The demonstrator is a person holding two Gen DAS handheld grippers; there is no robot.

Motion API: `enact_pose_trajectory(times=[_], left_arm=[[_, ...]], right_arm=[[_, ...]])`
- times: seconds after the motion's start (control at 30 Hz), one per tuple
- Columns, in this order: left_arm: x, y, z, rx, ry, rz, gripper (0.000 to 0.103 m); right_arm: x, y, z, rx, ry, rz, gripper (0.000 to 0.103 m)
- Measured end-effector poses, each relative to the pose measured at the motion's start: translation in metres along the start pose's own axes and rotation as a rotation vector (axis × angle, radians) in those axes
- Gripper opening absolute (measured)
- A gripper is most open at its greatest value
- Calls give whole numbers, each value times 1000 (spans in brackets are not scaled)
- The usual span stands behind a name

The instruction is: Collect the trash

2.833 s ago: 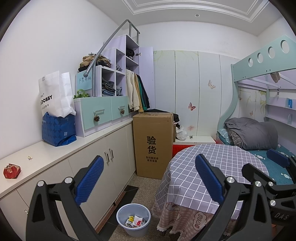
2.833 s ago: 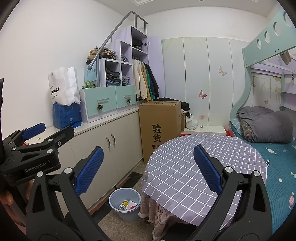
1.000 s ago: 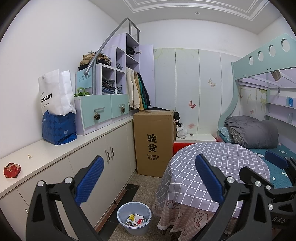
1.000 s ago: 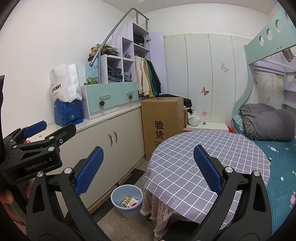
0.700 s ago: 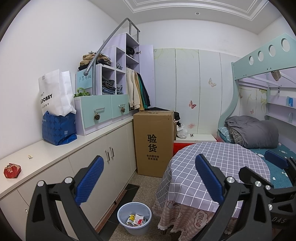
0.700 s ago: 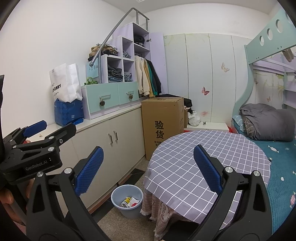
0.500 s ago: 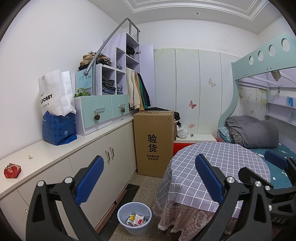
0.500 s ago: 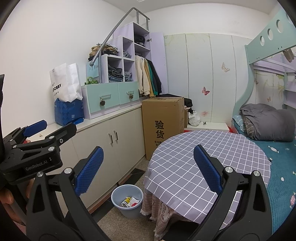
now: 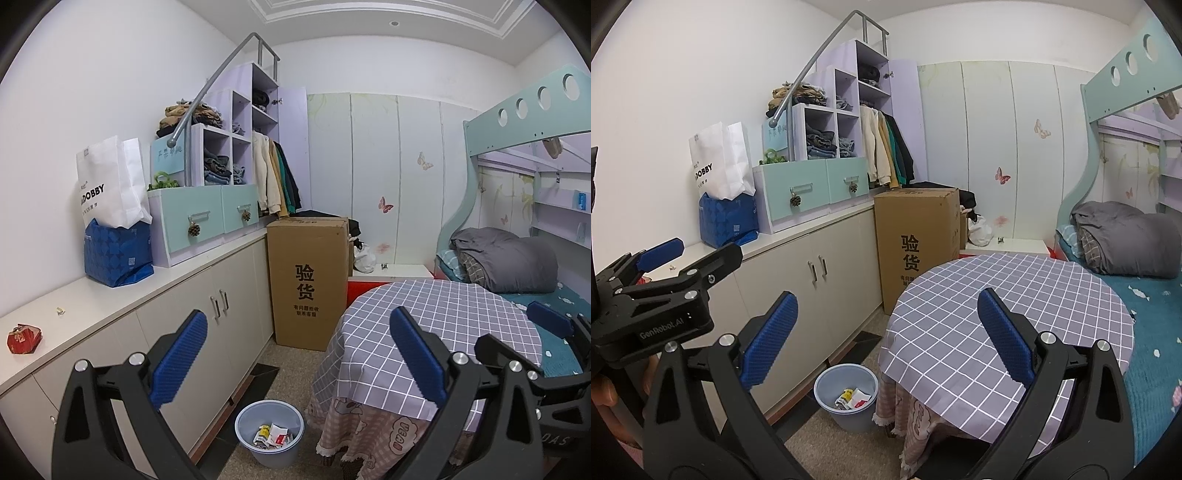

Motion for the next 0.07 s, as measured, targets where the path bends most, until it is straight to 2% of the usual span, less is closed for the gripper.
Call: enact_pose_trajectory(times=[0.07], left_arm=[[-1,6,2,1,0,6,97]], right_arm=[[-2,1,-3,1,2,5,96]])
Point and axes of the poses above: each gripper's, at about its wrist camera, not at the fingertips, and y roughly the way its jaws point, z to its left, x to its top, the point moved 10 cm from there along y, roughly the way its jaws point, and after that the axes turned 5 degrees about -z, right-handed, at the moved point
